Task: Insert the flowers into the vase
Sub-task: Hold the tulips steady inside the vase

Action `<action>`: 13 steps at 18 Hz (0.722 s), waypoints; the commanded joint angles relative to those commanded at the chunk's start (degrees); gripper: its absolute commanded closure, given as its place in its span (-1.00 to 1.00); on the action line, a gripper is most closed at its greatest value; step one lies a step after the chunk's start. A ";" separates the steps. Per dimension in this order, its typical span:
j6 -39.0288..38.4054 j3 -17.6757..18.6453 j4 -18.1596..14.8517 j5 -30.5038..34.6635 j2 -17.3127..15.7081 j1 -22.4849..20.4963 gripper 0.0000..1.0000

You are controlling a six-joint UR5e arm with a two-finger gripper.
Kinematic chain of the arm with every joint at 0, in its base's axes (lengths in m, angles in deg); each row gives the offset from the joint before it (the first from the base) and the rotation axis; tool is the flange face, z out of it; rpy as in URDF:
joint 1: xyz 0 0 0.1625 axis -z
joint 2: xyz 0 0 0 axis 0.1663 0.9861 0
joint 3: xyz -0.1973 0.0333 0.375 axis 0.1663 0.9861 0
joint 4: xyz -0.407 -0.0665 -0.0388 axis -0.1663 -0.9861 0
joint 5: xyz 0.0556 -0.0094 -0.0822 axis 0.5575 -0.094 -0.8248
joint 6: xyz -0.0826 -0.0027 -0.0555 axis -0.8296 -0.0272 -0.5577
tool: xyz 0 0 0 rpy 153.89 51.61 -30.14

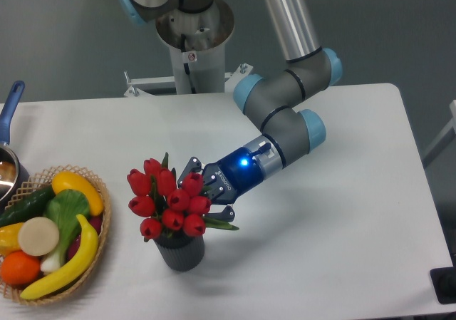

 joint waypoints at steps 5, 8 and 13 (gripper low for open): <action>0.26 -0.09 0.00 1.05 0.26 0.00 0.36; 0.26 -0.18 0.00 2.02 0.26 0.00 0.33; 0.35 0.00 0.00 2.02 0.18 0.00 0.32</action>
